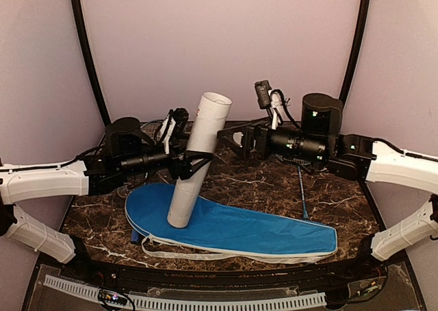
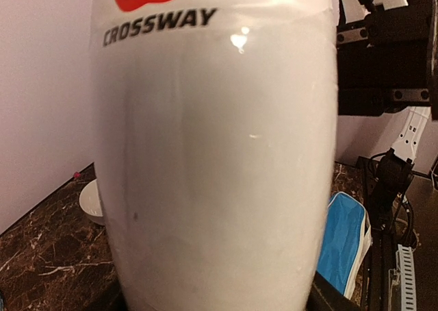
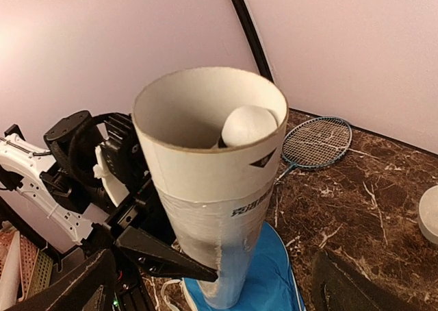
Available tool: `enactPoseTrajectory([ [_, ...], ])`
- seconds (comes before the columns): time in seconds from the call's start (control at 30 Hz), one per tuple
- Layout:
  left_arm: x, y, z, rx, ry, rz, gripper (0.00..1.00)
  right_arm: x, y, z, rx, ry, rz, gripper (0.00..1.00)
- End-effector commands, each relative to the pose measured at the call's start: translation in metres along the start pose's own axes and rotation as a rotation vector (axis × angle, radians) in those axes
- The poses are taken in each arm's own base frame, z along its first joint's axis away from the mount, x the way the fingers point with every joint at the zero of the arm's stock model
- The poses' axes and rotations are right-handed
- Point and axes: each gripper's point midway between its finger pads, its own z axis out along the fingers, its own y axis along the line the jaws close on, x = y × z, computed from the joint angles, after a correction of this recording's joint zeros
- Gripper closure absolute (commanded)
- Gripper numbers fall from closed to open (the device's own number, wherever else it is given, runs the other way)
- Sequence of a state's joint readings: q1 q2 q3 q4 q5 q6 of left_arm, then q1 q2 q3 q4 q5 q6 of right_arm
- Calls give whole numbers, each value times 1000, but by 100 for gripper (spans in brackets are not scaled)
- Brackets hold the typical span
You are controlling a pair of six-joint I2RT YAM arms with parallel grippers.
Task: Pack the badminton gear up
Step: Pass from the left arm to the right
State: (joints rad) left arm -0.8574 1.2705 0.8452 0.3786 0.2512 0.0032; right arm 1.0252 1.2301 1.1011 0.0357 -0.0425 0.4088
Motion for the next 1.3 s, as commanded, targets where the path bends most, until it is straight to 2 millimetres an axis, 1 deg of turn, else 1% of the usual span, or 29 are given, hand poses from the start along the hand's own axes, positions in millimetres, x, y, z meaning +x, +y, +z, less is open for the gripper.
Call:
enactPoseTrajectory([
  [0.0,-34,-5,-12,14,-130,-3,32,-30,16,19,-56,-150,-21,0],
  [0.17,-26,-9,-12,38,-127,-21,32,-20,30,43,-114,-167,-54,1],
  [0.27,-26,-12,-14,54,-134,-24,31,-20,29,53,-102,-204,-64,1],
  [0.33,-26,-12,-14,56,-134,-24,31,-20,30,60,-109,-221,-71,3],
  [0.37,-26,-12,-14,57,-132,-24,31,-20,30,63,-108,-227,-74,6],
  [0.4,-25,-13,-14,58,-131,-25,31,-16,29,68,-100,-222,-78,10],
  [0.43,-24,-13,-14,61,-128,-26,31,-22,30,71,-94,-233,-83,15],
  [0.53,-23,-14,-15,64,-124,-28,31,-23,27,79,-68,-244,-89,27],
  [0.67,-22,-15,-14,70,-121,-27,31,-25,26,81,-55,-266,-88,36],
  [0.73,-22,-15,-14,71,-117,-28,29,-26,26,81,-55,-271,-92,38],
  [0.87,-22,-13,-15,62,-116,-32,14,-30,25,76,-38,-279,-112,41],
  [1.0,-32,-12,-23,41,-132,11,10,-36,24,67,-7,-269,-159,42],
  [1.13,-46,-8,-43,-19,-152,82,8,-42,19,54,49,-229,-241,42],
  [1.17,-49,-6,-50,-40,-154,94,8,-46,19,48,64,-221,-264,42],
  [1.27,-55,5,-72,-130,-135,100,7,-50,15,35,106,-167,-339,43],
])
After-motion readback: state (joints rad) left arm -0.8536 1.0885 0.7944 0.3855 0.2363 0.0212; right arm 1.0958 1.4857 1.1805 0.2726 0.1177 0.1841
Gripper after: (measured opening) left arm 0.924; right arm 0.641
